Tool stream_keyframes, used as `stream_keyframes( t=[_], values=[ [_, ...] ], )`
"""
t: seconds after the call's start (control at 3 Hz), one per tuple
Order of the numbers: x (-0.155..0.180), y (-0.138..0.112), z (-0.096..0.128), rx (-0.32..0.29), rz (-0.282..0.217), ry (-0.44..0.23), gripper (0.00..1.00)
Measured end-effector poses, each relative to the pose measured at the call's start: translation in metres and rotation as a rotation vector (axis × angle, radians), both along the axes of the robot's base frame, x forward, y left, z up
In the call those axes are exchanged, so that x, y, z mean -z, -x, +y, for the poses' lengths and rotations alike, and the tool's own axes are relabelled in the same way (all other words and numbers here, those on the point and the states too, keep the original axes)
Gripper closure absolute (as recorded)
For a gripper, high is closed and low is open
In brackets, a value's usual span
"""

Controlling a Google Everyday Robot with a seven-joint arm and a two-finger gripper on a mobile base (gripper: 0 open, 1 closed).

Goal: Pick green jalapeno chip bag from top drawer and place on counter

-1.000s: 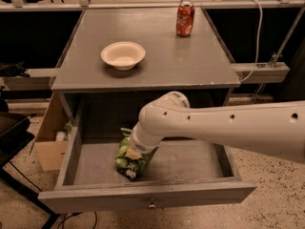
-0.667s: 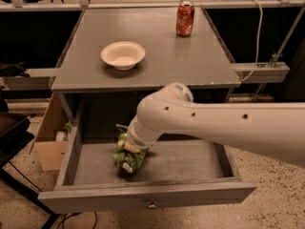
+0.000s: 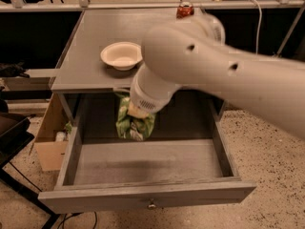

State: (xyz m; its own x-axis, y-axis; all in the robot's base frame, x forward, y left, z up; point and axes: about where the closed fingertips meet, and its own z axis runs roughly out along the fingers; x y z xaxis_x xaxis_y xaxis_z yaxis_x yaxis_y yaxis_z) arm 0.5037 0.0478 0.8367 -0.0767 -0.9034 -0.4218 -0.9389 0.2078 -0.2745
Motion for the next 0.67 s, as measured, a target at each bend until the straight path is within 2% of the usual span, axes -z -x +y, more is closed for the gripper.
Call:
stream_keyframes(
  t=[0.33, 0.67],
  values=[
    [-0.076, -0.023, 0.003, -0.036, -0.069, 0.061, 1.0],
    [-0.133, -0.051, 0.017, -0.047, -0.119, 0.136, 1.0]
  ],
)
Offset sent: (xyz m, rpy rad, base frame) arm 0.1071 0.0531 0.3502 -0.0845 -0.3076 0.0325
